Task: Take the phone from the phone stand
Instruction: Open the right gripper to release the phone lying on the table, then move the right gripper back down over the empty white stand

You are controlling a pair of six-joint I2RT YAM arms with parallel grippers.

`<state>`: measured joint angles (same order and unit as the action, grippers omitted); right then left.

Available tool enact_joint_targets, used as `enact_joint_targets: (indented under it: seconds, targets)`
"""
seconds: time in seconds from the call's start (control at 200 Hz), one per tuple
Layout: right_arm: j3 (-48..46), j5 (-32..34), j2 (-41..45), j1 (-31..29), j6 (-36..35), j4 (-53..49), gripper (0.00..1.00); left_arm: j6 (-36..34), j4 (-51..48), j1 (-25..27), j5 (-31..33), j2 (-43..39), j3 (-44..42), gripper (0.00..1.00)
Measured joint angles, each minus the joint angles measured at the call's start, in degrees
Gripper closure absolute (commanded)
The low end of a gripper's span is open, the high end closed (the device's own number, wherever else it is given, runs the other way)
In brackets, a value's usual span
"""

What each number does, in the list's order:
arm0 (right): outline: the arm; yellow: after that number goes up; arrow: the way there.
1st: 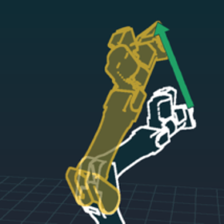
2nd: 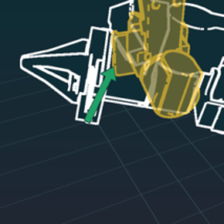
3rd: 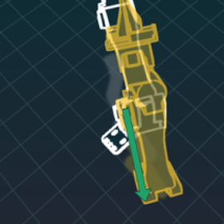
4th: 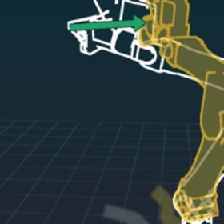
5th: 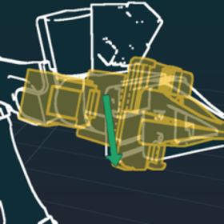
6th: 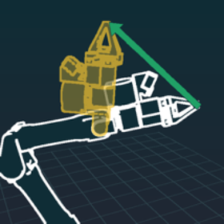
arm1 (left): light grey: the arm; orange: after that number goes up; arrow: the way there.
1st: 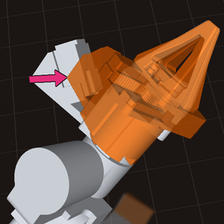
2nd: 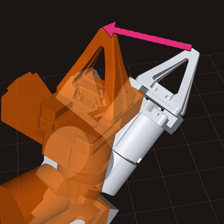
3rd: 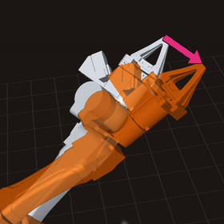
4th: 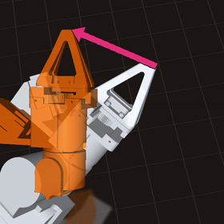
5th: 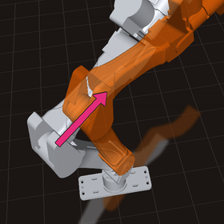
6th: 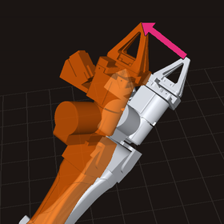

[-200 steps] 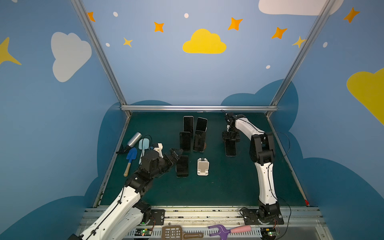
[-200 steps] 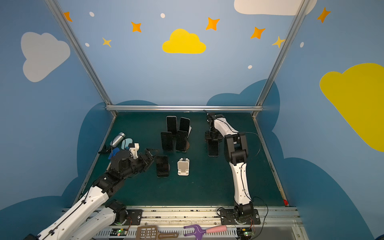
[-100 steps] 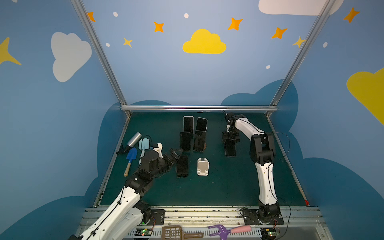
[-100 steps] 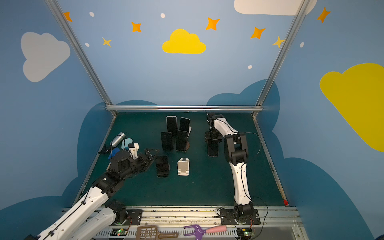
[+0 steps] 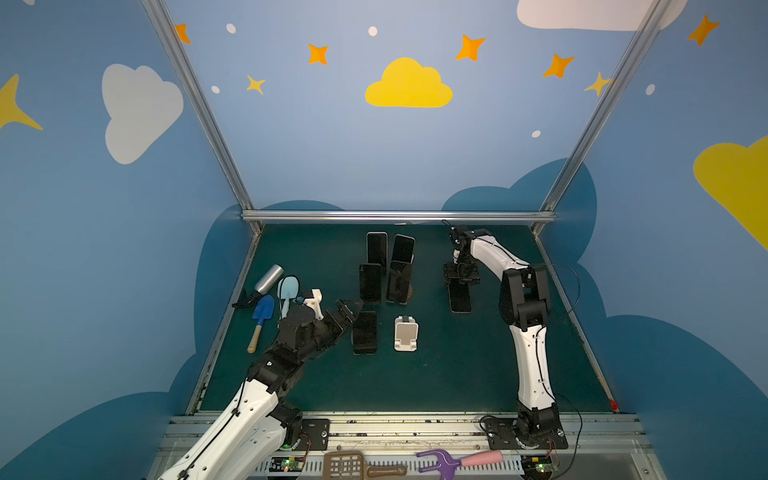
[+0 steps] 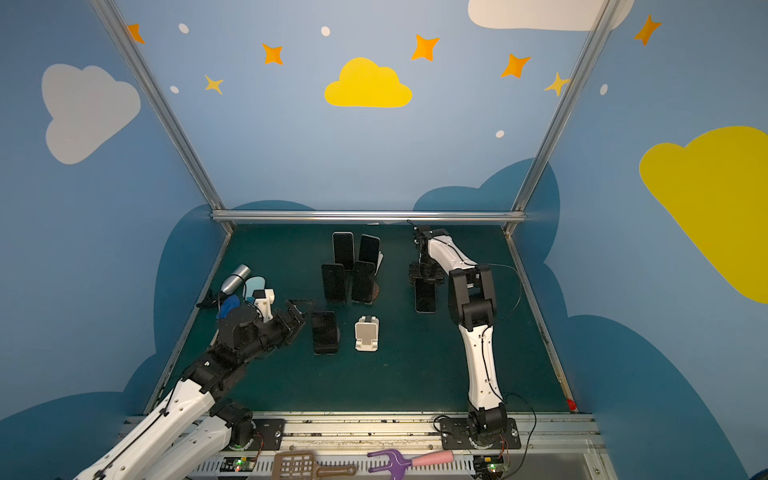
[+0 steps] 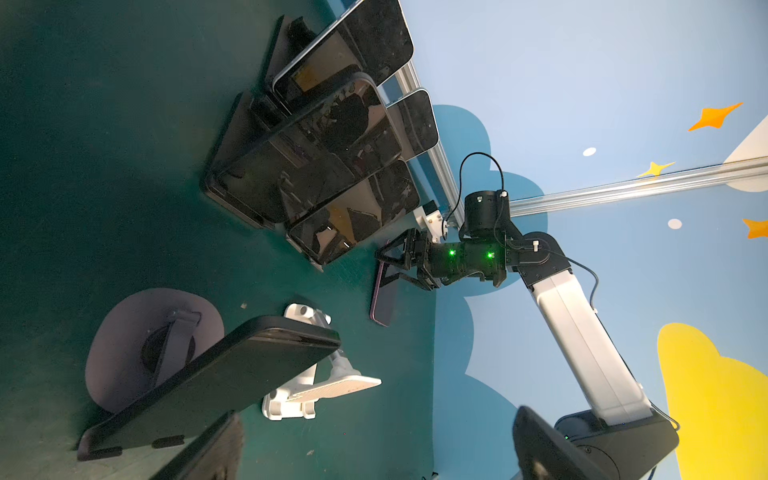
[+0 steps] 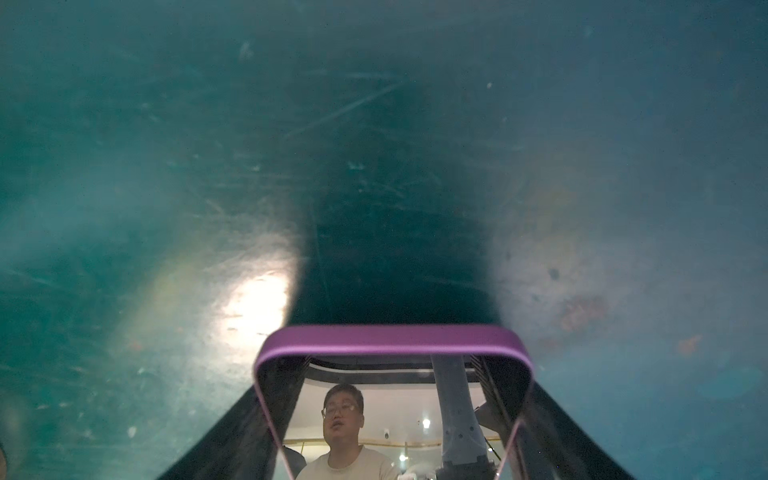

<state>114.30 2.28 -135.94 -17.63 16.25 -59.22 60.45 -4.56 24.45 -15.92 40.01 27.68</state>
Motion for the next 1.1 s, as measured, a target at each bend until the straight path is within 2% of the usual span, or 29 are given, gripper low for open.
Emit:
enact_joint_targets:
  seconds: [0.205, 0.711, 0.956, 1.016, 1.101]
  targets:
    - [-0.2, 0.0, 0.2, 0.0, 0.0, 0.2, 0.22, 0.0, -0.3, 0.0, 0.2, -0.3, 0.0, 0.0]
    - [-2.8, -1.0, 3.2, -0.2, 1.1, 1.1, 0.14, -0.3, -2.8, 0.0, 1.5, -3.0, 0.0, 0.0]
    - [-5.4, 1.2, 13.1, -0.9, 2.7, 0.8, 0.14, -0.7, -3.0, 0.0, 2.4, -3.8, 0.0, 0.0]
    - [-9.5, 2.5, 17.8, -1.5, 4.0, 2.5, 0.14, -0.7, -3.5, 0.0, 2.9, -3.9, 0.0, 0.0]
    - [-20.2, 6.5, 27.6, -4.8, 6.8, 6.1, 0.14, -0.8, -4.4, 0.0, 4.3, -4.7, -0.4, 0.0]
